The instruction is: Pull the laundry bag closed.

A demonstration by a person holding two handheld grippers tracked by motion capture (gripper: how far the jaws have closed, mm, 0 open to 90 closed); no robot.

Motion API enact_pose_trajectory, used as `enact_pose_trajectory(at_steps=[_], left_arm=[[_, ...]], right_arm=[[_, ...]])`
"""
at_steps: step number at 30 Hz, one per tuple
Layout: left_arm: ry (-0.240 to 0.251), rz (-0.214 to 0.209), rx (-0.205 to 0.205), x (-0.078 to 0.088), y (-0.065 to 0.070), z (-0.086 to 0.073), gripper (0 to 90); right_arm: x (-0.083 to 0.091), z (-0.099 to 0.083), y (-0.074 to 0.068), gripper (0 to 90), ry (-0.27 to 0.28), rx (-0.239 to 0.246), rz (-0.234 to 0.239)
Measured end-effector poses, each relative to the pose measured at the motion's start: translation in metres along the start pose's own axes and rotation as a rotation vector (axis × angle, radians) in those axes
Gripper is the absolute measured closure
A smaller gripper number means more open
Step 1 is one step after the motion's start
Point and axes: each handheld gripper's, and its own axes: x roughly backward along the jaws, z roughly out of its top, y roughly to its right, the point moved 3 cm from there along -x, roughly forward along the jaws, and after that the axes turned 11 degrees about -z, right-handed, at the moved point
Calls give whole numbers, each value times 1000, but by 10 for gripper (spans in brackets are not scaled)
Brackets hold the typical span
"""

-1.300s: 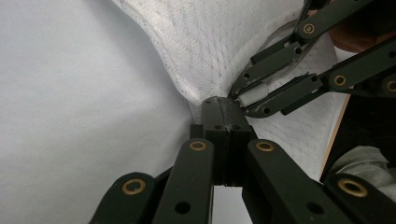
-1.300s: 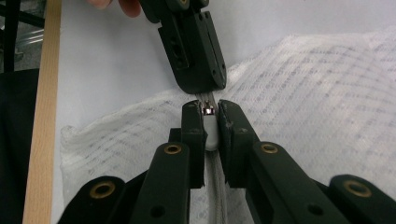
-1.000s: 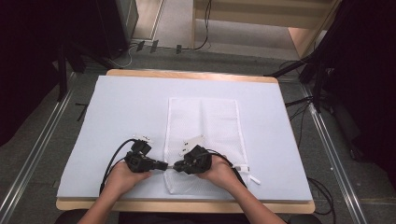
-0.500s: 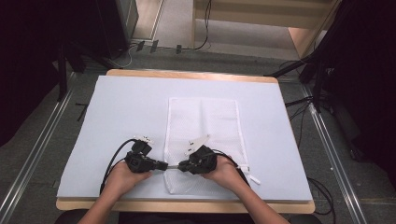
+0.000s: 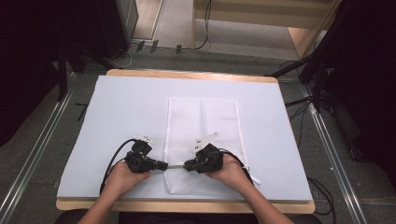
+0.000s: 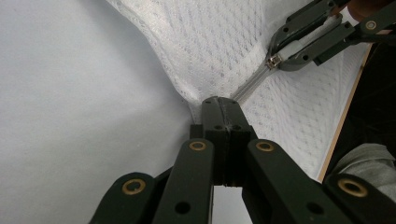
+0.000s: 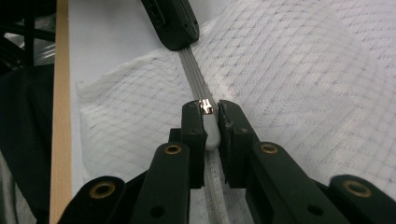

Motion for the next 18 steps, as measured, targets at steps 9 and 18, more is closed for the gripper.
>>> enact_pose_trajectory(at_steps=[9, 18], left_arm=[[0, 0, -2, 0, 0, 0, 900], [-1, 1, -3, 0, 0, 0, 900]], right_arm=[[8, -5, 3, 830, -4, -5, -14], [16, -10, 6, 830, -9, -29, -12]])
